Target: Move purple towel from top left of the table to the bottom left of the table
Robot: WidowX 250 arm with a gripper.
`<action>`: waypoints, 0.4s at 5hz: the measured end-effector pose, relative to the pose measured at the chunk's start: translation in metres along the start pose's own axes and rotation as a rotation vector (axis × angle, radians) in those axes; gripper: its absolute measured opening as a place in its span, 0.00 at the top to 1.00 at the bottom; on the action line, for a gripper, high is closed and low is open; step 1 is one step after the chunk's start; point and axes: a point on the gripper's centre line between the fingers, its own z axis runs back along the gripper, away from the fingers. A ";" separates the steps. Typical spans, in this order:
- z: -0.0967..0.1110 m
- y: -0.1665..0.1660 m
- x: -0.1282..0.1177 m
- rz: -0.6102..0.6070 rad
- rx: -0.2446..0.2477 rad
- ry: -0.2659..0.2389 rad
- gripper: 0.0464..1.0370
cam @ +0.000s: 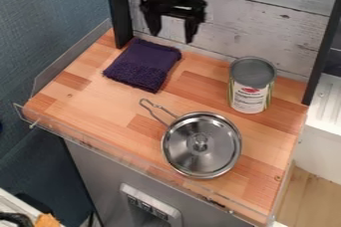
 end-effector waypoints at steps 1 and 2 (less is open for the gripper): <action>-0.021 0.020 0.004 -0.020 0.002 0.038 0.04; -0.042 0.023 0.009 -0.063 0.017 0.068 0.04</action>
